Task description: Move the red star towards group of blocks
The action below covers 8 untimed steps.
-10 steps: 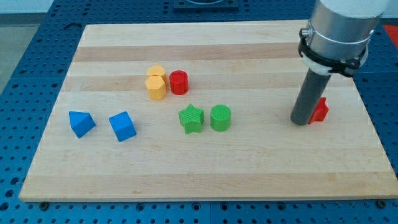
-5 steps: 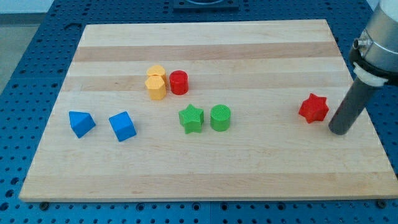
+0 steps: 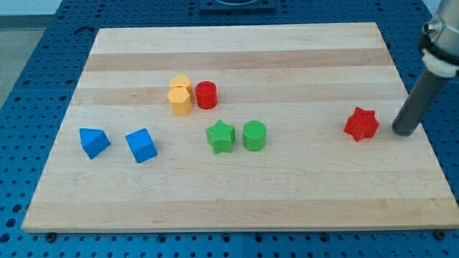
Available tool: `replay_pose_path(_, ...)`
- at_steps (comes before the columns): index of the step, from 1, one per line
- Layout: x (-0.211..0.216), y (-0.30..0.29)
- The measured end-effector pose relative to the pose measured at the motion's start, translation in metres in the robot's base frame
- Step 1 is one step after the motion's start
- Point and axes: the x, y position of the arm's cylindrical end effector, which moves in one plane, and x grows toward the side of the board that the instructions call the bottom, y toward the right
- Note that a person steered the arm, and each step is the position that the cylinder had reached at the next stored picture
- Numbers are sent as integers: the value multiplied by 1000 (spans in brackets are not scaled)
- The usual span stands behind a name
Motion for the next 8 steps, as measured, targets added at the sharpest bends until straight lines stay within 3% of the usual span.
replay_pose_path(1,-16,-54)
replay_pose_path(2,-73,-119)
replay_pose_path(4,-100,-209)
replay_pose_path(5,-100,-211)
replay_pose_path(7,-91,-145)
replay_pose_path(8,-83,-171)
